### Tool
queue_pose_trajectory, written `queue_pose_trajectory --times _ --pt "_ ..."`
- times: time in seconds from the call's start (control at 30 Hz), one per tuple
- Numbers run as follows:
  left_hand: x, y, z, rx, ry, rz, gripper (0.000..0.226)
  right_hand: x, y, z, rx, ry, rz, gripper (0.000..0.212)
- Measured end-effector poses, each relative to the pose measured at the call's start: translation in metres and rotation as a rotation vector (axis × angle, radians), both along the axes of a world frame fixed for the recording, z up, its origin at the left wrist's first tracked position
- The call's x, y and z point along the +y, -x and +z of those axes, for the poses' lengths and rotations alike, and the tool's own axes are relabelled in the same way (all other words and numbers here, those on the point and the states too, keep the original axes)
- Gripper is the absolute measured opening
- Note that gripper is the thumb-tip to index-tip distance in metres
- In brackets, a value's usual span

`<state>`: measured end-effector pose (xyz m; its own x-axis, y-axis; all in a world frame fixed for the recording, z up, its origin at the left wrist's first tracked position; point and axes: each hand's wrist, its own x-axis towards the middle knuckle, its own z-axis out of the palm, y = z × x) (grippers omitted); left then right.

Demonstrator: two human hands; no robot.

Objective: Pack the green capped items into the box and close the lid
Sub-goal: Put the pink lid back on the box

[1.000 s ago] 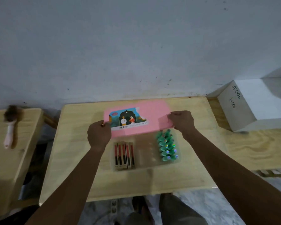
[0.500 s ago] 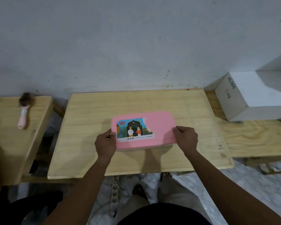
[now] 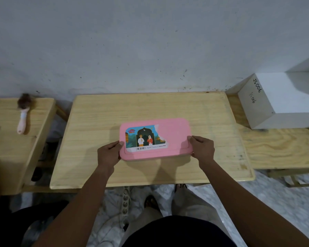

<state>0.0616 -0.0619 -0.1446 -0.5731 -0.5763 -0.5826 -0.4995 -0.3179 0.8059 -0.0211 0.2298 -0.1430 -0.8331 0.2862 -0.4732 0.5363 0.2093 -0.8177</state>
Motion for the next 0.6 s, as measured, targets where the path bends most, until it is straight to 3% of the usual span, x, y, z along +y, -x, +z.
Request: queue_pose_trajectory --times 0.17,0.6 --pt "0.005 0.0 -0.007 0.015 0.03 0.041 0.027 0.001 -0.006 0.0 -0.03 0.211 -0.009 0.031" --pt "0.003 0.097 -0.001 0.047 0.086 -0.029 0.028 0.017 0.078 0.007 -0.03 0.249 -0.002 0.027"
